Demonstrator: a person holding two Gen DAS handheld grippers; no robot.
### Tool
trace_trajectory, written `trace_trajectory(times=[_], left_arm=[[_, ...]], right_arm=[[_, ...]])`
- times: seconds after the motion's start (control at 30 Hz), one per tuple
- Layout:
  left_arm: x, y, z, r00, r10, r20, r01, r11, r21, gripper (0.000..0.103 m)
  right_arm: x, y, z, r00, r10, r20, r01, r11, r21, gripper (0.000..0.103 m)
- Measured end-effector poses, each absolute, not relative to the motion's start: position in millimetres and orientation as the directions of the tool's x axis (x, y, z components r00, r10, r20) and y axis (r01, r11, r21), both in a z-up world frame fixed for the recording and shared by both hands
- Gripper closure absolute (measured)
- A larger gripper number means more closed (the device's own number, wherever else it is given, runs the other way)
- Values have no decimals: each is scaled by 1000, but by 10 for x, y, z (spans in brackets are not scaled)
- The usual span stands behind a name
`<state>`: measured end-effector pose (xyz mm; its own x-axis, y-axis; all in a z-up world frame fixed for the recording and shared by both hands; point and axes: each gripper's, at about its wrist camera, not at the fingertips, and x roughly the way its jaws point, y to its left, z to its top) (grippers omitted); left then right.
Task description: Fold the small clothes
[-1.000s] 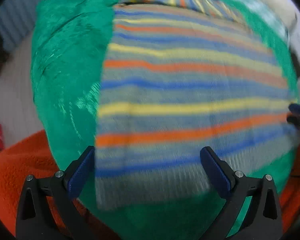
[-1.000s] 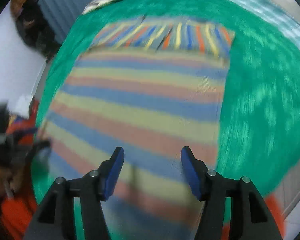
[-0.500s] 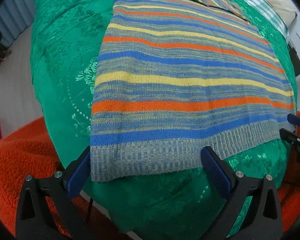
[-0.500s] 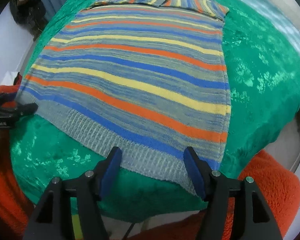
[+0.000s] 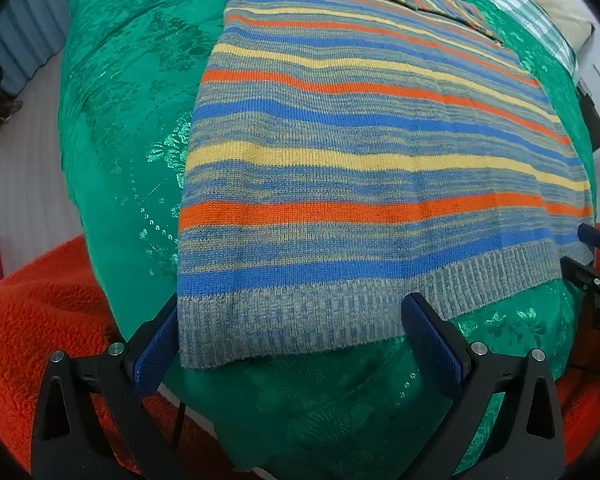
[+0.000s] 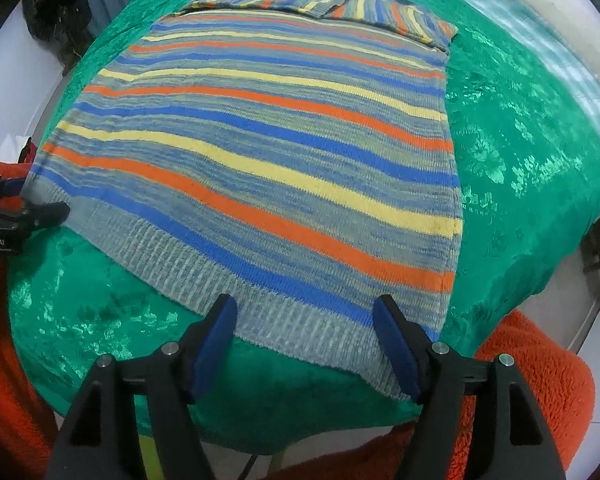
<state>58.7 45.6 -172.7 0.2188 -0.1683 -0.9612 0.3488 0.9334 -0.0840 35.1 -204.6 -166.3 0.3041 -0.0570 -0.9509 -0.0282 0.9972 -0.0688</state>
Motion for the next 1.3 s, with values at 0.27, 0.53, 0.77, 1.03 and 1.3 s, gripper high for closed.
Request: trace_trajectory(times=[0.27, 0.53, 0.77, 1.03, 1.3], left_arm=[[585, 453, -1733, 220, -169, -961, 348, 934, -84, 0], [582, 454, -1728, 220, -169, -961, 348, 934, -84, 0], [580, 455, -1726, 221, -169, -961, 348, 934, -84, 0], [579, 457, -1726, 221, -168, -961, 348, 934, -83, 0], [586, 451, -1734, 223, -169, -960, 348, 934, -83, 0]], right_arm=[[349, -2024, -1660, 306, -76, -949, -37, 995, -92, 31], [350, -2023, -1659, 307, -82, -948, -41, 994, -100, 30], [352, -2024, -1659, 307, -83, -948, -41, 994, -100, 29], [345, -2037, -1658, 309, -82, -947, -42, 994, -100, 28], [344, -2036, -1656, 309, -84, -947, -42, 994, -102, 28]])
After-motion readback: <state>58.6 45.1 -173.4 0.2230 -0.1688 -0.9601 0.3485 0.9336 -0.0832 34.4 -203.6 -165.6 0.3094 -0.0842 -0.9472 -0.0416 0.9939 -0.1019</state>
